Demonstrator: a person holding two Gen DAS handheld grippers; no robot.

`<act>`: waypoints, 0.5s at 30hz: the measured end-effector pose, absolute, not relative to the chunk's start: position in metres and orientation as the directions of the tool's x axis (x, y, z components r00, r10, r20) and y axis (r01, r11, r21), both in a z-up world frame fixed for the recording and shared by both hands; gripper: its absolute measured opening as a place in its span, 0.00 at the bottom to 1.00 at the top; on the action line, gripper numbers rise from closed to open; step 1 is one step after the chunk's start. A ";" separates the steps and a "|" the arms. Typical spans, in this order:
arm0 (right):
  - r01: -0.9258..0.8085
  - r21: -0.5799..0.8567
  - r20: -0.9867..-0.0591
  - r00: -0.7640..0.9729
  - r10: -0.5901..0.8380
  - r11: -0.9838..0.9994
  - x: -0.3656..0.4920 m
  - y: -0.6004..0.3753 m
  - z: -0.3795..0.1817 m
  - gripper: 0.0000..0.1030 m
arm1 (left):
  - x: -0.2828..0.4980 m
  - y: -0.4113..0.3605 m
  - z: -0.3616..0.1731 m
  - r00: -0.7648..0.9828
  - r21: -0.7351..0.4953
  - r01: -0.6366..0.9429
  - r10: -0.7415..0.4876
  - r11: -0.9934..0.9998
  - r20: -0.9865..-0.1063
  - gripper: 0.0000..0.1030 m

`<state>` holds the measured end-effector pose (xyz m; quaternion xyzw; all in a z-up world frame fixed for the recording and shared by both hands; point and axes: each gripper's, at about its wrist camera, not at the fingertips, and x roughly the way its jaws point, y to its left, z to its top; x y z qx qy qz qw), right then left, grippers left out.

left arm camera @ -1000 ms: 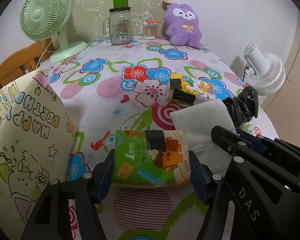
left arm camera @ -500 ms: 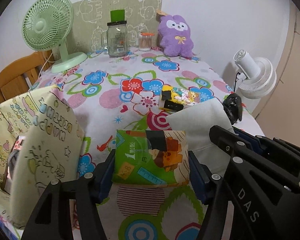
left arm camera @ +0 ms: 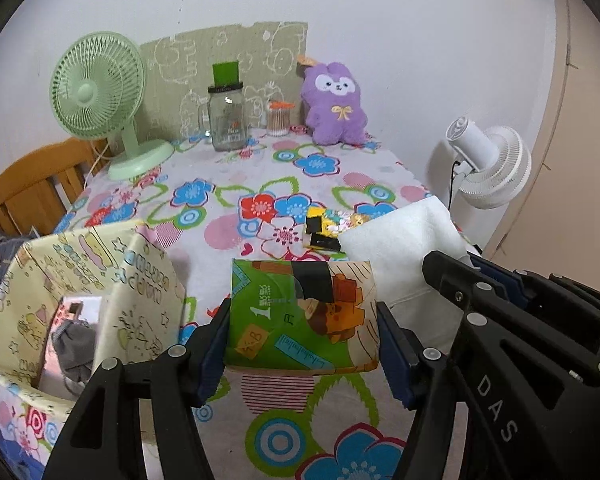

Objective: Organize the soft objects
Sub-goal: 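Carry the green tissue pack and white towel over the fabric box with both tools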

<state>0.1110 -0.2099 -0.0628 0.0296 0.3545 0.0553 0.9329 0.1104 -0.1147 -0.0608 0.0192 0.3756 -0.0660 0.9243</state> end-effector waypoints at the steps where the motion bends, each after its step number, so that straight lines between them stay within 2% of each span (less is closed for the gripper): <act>1: -0.081 0.096 -0.654 0.746 0.124 0.992 0.109 -0.210 -0.060 0.13 | 0.108 -0.115 -0.057 0.715 -0.010 0.140 -0.108 0.990 -0.691 0.66; 15: -0.070 0.092 -0.579 0.808 0.110 0.993 0.073 -0.208 -0.023 0.13 | 0.079 -0.113 -0.020 0.769 0.010 0.177 -0.132 0.984 -0.625 0.66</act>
